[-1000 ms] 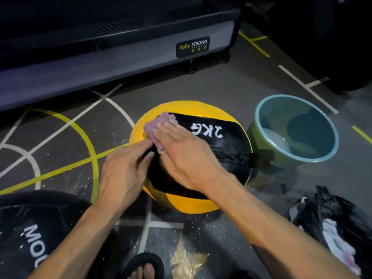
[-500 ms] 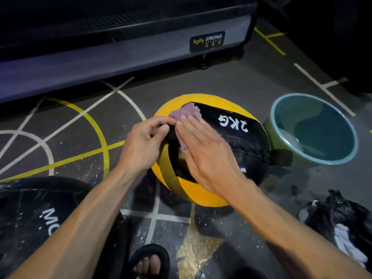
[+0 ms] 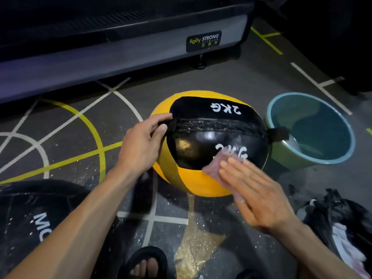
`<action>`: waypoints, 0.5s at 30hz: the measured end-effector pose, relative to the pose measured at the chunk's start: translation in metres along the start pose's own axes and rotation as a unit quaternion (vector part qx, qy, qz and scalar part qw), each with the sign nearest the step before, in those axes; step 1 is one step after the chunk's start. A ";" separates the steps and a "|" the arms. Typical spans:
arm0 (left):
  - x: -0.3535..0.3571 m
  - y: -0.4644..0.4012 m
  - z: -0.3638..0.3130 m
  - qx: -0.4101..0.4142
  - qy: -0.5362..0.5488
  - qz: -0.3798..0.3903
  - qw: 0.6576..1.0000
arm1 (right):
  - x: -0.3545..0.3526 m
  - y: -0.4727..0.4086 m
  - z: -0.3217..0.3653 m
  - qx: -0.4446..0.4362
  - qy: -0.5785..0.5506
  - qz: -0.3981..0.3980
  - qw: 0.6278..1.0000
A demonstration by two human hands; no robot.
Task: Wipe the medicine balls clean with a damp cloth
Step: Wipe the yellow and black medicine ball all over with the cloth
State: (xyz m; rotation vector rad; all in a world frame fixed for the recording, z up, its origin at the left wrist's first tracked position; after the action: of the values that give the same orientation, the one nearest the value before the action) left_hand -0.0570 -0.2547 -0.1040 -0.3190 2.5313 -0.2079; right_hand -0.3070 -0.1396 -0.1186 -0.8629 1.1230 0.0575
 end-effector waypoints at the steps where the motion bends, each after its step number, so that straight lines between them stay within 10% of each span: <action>1: -0.001 0.000 0.000 0.010 -0.024 0.000 1.000 | -0.003 -0.006 -0.009 0.029 -0.009 -0.019 0.999; 7: 0.023 -0.006 -0.023 0.101 -0.161 0.099 0.977 | 0.002 -0.055 -0.053 0.215 -0.109 -0.142 0.960; 15: 0.044 -0.050 -0.040 0.218 -0.269 0.102 0.932 | 0.014 -0.114 -0.111 0.247 -0.152 -0.090 0.953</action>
State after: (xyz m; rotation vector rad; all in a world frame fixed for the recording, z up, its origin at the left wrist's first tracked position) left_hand -0.1059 -0.3116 -0.0836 0.0647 1.8918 -0.5147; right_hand -0.3342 -0.2928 -0.0812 -0.4817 0.7165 -0.2281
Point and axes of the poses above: each hand's wrist, its own y-axis away from the middle knuckle, its own x-axis out of the palm, z = x × y, the point moved 7 cm from there along -y, towards the middle knuckle, and after that the axes turned 15 degrees about -z, right-handed, at the moved point
